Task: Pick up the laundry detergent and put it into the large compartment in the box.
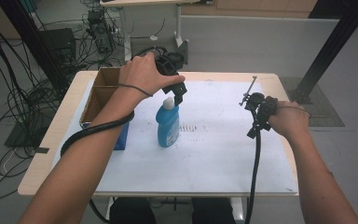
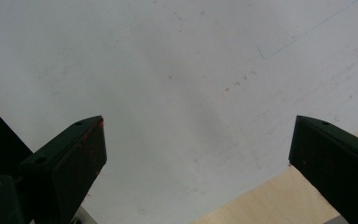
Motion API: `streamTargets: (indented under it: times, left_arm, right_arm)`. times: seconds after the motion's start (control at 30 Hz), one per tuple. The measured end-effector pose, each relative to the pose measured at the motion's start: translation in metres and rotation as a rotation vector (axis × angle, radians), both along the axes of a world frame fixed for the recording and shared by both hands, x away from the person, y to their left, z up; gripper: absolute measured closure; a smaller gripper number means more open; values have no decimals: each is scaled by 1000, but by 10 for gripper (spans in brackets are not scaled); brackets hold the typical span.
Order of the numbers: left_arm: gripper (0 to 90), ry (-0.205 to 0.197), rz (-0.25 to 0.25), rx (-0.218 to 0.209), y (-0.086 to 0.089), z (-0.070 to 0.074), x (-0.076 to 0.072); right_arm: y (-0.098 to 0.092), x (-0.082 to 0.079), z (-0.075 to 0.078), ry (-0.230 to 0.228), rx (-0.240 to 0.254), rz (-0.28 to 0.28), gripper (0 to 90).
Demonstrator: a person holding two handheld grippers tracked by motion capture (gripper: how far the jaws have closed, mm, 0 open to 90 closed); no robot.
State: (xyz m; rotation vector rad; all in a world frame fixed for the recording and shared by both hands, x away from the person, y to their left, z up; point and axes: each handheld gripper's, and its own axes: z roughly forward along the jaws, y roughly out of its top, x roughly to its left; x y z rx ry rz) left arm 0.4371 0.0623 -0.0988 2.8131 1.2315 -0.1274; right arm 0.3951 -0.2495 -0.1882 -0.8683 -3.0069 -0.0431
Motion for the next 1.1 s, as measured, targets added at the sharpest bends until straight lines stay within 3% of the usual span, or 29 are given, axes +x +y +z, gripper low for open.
streamTargets:
  times: [0.4, 0.67, 0.93, 1.1]
  left_arm:
    - [64, 28, 2, -15, -4, -23, 3]
    - [67, 17, 3, 12, -9, -33, 1]
    - [67, 19, 23, -7, -3, -45, 2]
    - [67, 26, 30, 6, -4, -54, 1]
  right_arm:
    - [1, 0, -3, 3, 0, 3, 40]
    - [1, -1, -6, 6, 0, 1, 40]
    - [-1, -1, -6, 7, 2, 1, 40]
    - [-1, -2, -8, 9, 2, -2, 38]
